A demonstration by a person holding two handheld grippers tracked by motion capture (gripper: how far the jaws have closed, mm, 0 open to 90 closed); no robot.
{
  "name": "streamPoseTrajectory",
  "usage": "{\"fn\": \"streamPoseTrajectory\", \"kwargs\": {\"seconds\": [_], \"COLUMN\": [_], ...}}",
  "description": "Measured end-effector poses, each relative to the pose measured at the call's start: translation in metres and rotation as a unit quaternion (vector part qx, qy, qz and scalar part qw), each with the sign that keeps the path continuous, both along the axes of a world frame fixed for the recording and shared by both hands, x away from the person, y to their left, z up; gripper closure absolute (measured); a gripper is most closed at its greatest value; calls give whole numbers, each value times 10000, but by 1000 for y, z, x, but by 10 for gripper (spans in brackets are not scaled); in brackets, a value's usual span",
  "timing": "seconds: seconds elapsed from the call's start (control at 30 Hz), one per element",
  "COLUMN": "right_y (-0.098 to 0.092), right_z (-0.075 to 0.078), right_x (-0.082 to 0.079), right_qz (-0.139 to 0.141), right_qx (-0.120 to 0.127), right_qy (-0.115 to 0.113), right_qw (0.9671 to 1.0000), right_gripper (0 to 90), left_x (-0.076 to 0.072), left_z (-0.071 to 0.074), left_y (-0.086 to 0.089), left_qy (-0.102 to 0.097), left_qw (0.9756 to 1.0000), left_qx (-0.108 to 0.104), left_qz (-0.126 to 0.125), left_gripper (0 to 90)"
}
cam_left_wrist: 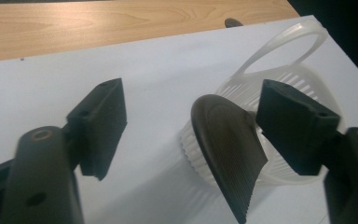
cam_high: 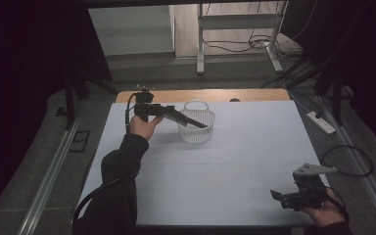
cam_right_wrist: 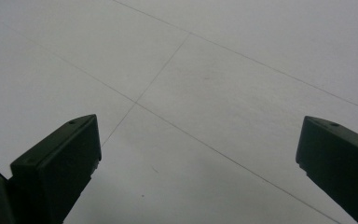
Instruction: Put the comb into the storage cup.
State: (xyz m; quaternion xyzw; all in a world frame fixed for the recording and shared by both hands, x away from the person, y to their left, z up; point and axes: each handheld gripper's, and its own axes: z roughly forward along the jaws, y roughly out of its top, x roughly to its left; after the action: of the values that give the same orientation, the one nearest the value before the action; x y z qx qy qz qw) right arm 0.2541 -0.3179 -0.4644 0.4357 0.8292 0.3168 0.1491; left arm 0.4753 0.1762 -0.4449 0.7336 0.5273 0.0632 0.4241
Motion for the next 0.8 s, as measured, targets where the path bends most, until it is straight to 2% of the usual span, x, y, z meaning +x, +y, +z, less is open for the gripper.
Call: {"fn": "streamPoseTrajectory", "kwargs": {"seconds": [0.2,0.3,0.43,0.6,0.8], "right_y": [0,0,0,0,-1], "right_z": [0,0,0,0,0], "right_x": [0,0,0,0,0], "right_qz": [-5,-5,-7,-9,-39], "right_qx": [-3,-3,-1,-2,11], "right_qy": [3,1,2,6,2], "right_qw": [10000,10000,10000,10000,10000], "right_gripper": [0,0,0,0,0], "left_x": [-2,-3,-5,-6,-10], "left_z": [2,4,5,5,7], "left_y": [-3,-4,-6,-10,-13], "left_qy": [-63,-106,-170,-179,-413], "left_qw": [9998,9998,9991,9984,9960], "left_qx": [203,176,367,478,716], "left_qz": [-36,-65,-149,-237,-339], "left_gripper": [115,87,64,27,10]}}
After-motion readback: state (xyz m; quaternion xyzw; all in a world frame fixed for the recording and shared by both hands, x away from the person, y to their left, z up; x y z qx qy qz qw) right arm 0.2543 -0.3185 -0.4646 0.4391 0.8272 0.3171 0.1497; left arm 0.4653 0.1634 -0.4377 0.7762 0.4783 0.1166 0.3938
